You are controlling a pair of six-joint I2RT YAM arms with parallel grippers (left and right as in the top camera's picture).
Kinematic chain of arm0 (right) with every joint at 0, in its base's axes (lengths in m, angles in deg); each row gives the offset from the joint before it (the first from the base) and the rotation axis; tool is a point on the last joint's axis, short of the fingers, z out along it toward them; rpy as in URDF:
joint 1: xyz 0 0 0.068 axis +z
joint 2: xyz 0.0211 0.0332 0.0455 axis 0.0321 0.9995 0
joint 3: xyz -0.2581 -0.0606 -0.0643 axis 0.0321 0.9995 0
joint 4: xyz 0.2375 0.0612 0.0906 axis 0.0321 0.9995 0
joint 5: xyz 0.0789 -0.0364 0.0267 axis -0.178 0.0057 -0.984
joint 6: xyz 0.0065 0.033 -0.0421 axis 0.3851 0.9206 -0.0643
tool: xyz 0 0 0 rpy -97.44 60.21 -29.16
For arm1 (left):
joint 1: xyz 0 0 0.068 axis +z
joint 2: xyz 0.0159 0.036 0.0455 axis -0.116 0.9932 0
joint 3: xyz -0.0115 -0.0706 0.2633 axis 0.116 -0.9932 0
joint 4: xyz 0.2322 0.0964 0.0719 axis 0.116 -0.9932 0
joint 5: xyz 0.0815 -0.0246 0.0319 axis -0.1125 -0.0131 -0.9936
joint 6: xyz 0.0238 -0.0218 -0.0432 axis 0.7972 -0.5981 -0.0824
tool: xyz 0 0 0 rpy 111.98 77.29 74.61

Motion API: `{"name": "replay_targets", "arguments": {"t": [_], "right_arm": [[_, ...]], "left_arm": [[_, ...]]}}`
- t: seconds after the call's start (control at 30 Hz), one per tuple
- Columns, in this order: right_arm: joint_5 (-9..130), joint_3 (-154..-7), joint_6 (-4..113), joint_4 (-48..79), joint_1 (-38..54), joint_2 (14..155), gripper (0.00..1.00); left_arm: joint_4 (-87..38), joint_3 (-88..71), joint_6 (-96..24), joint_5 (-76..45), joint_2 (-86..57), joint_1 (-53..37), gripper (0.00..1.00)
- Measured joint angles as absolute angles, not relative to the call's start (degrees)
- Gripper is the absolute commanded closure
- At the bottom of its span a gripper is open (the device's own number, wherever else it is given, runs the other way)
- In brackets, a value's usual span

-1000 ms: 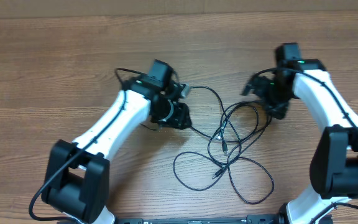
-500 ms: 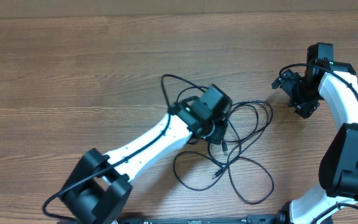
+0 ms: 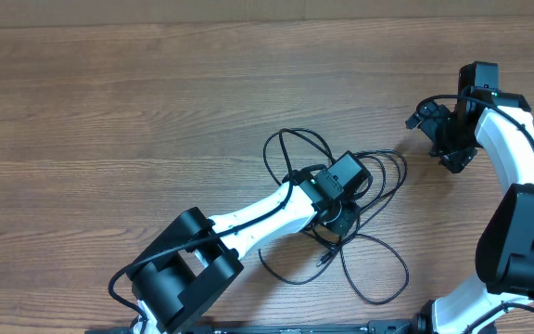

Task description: Untangle cables

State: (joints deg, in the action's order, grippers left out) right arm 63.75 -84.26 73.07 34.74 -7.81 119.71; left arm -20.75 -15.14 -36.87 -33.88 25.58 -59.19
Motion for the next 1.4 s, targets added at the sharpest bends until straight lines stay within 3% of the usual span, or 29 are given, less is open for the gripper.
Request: {"name": "replay_targets", "arguments": {"t": [0.07,0.2,0.57,0.73,0.83,1.13,1.4], "right_arm": [[63.77,-84.26,73.07,34.74,-7.83,119.71,0.00],[63.77,-84.26,73.07,34.72,-7.81,119.71,0.00],[63.75,-84.26,73.13,34.69,-7.81,119.71,0.00],[63.75,-84.26,73.27,34.72,-7.81,119.71,0.00],[63.75,-84.26,73.24,34.72,-7.81,119.71,0.00],[63.75,-84.26,73.24,34.69,-7.83,119.71,0.00],[63.75,-84.26,73.24,34.72,-7.81,119.71,0.00]], "left_arm": [[-20.60,-15.14,-36.76,-33.53,25.58,-59.19,0.76],[-19.66,-15.14,-36.67,-33.07,25.58,-59.19,0.75],[-14.74,-15.09,-33.17,-32.55,30.60,-60.70,0.81],[-14.06,-14.85,-32.39,-32.26,30.93,-61.07,0.96],[-14.04,-14.85,-32.25,-33.58,31.02,-61.07,0.96],[-15.53,-14.20,-32.21,-52.24,31.02,-60.37,0.95],[-15.96,-14.22,-32.93,-68.74,31.61,-53.53,0.93]]}}
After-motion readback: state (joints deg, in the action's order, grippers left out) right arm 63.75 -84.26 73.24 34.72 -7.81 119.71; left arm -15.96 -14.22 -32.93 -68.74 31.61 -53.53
